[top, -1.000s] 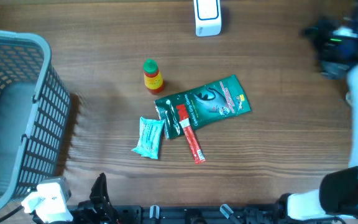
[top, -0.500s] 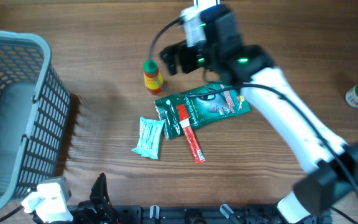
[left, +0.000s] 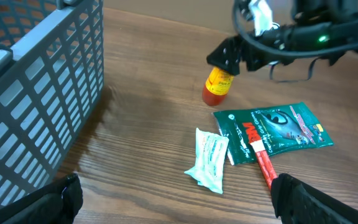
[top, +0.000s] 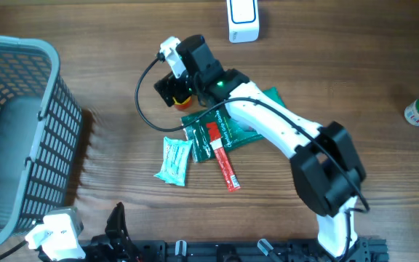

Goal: Scan the item barcode

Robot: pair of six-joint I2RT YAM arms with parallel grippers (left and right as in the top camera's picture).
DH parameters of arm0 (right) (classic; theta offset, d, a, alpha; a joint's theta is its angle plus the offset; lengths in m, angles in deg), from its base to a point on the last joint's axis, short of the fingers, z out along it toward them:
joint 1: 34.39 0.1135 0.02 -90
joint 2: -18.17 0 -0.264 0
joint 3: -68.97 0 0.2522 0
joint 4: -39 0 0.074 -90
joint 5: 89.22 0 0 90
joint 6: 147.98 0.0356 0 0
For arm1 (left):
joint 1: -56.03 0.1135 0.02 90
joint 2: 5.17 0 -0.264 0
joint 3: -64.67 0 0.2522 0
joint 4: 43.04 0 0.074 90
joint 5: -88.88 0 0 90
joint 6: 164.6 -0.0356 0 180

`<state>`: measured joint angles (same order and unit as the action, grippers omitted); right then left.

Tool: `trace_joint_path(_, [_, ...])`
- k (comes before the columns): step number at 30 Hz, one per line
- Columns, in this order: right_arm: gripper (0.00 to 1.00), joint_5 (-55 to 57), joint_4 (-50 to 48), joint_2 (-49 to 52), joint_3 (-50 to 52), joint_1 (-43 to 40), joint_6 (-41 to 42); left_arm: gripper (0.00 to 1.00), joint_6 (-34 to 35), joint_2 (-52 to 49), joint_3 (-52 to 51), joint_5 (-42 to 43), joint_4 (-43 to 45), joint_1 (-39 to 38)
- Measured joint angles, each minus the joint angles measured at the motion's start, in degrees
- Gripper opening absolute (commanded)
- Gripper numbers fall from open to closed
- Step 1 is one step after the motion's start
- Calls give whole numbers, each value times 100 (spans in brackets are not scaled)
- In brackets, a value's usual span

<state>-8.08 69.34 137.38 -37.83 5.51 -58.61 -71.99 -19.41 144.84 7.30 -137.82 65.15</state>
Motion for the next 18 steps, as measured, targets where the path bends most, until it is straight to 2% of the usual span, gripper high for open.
trace_joint_path(2, [75, 83, -2, 74, 0, 0, 24, 100, 0, 0, 0, 0, 0, 0])
trace_joint_path(7, [39, 402, 42, 79, 0, -2, 170, 100, 2, 0, 0, 0, 0, 0])
trace_joint_path(8, [36, 411, 72, 79, 0, -2, 166, 100, 2, 0, 0, 0, 0, 0])
trace_joint_path(13, [34, 505, 435, -66, 0, -22, 138, 100, 0, 0, 0, 0, -2, 0])
trace_joint_path(18, [34, 341, 1360, -754, 2, -72, -553, 100, 2, 0, 0, 2, 0, 0])
